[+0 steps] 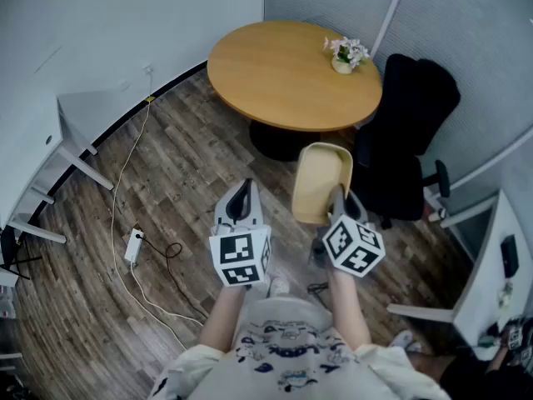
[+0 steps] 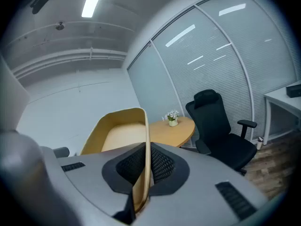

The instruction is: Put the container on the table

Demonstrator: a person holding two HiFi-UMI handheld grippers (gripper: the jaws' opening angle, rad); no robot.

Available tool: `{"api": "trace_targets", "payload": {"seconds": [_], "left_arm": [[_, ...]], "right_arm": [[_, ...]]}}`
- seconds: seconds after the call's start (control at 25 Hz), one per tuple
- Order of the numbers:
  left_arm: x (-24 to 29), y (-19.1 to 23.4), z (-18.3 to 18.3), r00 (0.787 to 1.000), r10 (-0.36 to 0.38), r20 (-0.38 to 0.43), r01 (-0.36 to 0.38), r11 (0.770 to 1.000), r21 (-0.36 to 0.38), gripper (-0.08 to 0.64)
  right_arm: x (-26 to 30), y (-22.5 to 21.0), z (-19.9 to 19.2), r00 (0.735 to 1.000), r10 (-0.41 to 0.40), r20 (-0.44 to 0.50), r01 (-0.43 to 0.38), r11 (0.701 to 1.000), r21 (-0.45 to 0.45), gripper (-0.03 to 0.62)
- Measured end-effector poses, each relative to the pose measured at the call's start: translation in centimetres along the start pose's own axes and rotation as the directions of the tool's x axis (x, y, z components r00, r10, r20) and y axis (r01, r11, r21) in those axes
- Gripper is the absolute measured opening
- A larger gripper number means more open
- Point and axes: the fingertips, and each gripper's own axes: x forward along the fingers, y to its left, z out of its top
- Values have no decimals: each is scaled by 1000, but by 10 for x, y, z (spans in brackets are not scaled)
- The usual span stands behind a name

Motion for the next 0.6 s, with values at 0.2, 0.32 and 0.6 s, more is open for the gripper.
{"api": "trace_targets", "payload": {"seconds": [0.2,0.32,0.6], "left_arm": [[-5,5,1,1000,4,-3,-4,1000,1,6],[-7,8,0,1000,4,-9,-4,1000,-4,6],[-9,14,-7,1000,-2,-17,2,1000,-21,6]], "right_arm": [[-4,5,1,1000,-3,-2,3,1000,-5,11],[-5,9,-2,1000,3,-6,-3,1000,-2,11],[-6,15,-11,1000,1,-13,-1,1000,-3,10]]}}
